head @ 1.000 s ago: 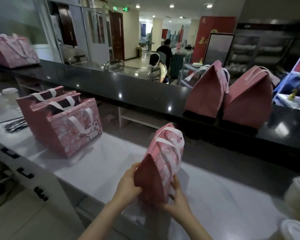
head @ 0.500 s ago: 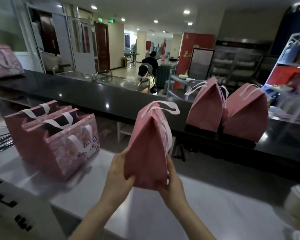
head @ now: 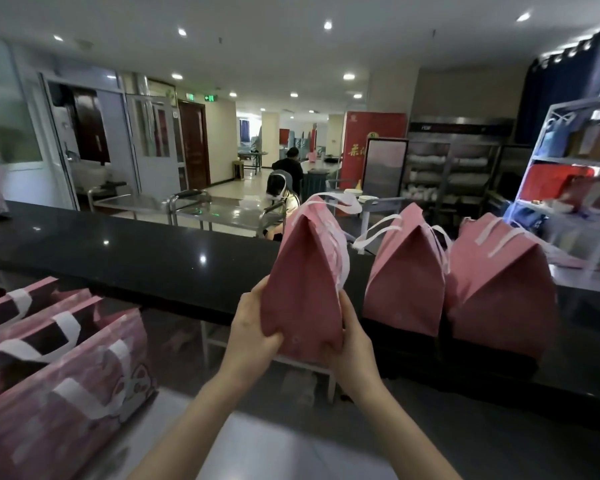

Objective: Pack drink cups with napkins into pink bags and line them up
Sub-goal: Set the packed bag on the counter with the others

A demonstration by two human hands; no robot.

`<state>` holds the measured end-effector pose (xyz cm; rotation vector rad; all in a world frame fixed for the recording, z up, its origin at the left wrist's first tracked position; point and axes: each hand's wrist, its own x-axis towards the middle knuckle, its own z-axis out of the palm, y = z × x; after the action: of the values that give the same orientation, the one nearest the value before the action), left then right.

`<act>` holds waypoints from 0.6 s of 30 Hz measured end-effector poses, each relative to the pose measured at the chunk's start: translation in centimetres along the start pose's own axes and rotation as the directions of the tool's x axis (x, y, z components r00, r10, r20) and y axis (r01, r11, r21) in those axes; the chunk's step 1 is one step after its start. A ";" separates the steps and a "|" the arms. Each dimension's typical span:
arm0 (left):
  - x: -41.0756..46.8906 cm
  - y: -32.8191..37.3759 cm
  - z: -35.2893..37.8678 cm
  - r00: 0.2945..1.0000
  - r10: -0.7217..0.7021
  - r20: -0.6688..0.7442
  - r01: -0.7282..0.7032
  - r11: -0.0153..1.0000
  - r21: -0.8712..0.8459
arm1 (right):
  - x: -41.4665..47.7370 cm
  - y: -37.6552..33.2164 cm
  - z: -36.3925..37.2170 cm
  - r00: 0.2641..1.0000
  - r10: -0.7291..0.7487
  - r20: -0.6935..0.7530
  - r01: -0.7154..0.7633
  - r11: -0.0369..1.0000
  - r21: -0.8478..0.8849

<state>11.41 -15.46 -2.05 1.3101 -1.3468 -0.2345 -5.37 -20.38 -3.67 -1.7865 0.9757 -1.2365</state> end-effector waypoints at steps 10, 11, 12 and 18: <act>5.8 -6.6 5.7 0.996 -0.028 0.083 0.029 1.000 -0.009 | 5.9 5.7 1.6 0.975 0.045 -0.219 -0.092 0.973 -0.212; 6.3 -7.1 6.0 0.994 -0.038 0.102 0.039 0.999 -0.012 | 6.5 6.0 1.9 0.971 0.055 -0.232 -0.106 0.972 -0.212; 6.8 -7.6 6.3 0.992 -0.049 0.121 0.051 0.999 -0.018 | 7.1 6.3 2.1 0.967 0.063 -0.246 -0.118 0.969 -0.215; 10.4 -10.6 8.3 0.983 -0.061 0.175 0.068 0.997 -0.033 | 10.3 7.3 3.4 0.939 0.050 -0.340 -0.161 0.938 -0.308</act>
<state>13.80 -31.61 -6.82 1.3258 -1.4396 -0.4266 -0.89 -32.24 -6.98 -1.7770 1.5309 -1.3910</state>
